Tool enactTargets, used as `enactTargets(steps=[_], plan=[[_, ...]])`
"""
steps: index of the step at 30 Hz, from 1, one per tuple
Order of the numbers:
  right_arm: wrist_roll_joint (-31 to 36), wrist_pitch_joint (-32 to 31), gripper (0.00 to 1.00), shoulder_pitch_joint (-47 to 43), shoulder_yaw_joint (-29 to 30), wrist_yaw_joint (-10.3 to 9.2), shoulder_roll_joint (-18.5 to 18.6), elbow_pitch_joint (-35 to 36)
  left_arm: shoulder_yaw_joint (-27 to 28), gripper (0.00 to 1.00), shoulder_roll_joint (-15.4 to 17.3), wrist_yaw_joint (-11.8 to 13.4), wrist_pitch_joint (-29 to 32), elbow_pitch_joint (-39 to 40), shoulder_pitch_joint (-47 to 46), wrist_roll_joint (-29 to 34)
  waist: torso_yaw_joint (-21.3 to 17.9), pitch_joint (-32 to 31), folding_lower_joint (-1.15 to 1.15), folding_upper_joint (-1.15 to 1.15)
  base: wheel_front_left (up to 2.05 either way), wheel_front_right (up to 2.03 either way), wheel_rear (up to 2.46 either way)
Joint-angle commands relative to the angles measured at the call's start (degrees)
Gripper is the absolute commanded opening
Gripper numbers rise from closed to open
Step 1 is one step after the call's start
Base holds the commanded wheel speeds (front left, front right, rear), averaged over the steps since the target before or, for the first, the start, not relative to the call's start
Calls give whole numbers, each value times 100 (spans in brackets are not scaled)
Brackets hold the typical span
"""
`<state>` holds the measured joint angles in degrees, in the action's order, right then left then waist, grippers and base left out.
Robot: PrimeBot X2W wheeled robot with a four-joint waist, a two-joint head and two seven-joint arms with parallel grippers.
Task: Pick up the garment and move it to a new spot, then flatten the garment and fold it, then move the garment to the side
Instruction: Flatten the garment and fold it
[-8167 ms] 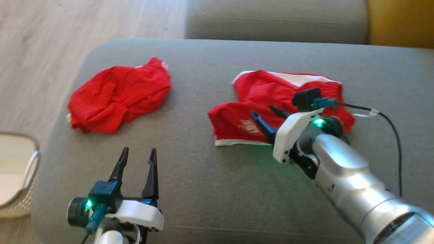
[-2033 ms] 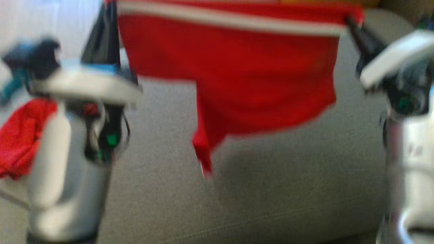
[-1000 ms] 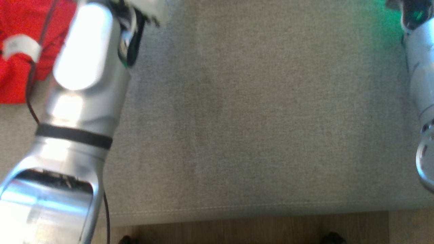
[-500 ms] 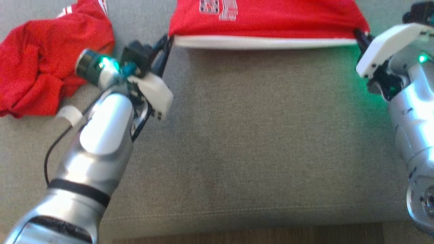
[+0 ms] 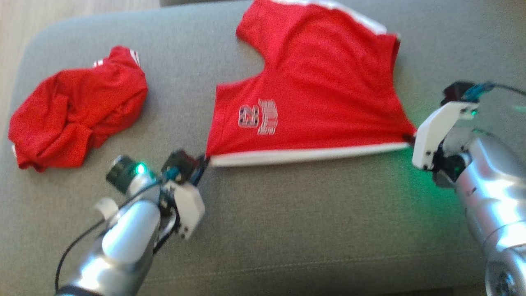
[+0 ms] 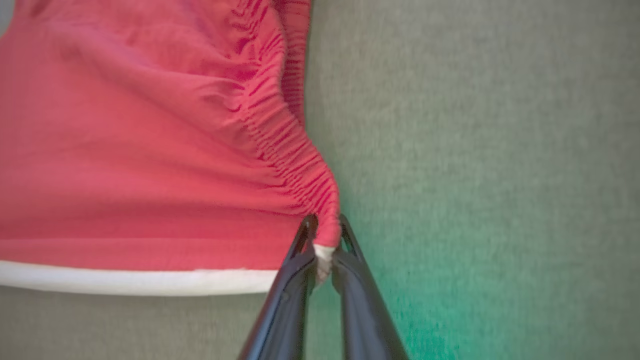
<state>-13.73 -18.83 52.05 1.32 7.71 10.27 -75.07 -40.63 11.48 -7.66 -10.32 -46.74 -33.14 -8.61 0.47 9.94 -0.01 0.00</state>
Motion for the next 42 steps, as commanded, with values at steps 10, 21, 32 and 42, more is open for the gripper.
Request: enactTargets(steps=[10,21,32,42], plan=[[-1145,-2042,0,-935,-1450,-22,193,1050,-379,0,1130,19,788,963,884,-1099,-341,-985,1,0,0,0,0],[-2739,-3799,0,-2199,-2503,-22,1410,3428,-411,0,2352,85,1870,3009,2082,-2082,-478,-1277,1,0,0,0,0],[-3000,-4141,0,-2690,-2078,-22,1473,4776,-7,0,2891,795,2135,4326,2195,-2058,-776,-1107,1,0,0,0,0],[-2683,-3842,0,-2168,-1572,-22,622,4970,300,0,3073,1009,2318,4371,1244,-1674,-1327,-704,1,0,0,0,0]])
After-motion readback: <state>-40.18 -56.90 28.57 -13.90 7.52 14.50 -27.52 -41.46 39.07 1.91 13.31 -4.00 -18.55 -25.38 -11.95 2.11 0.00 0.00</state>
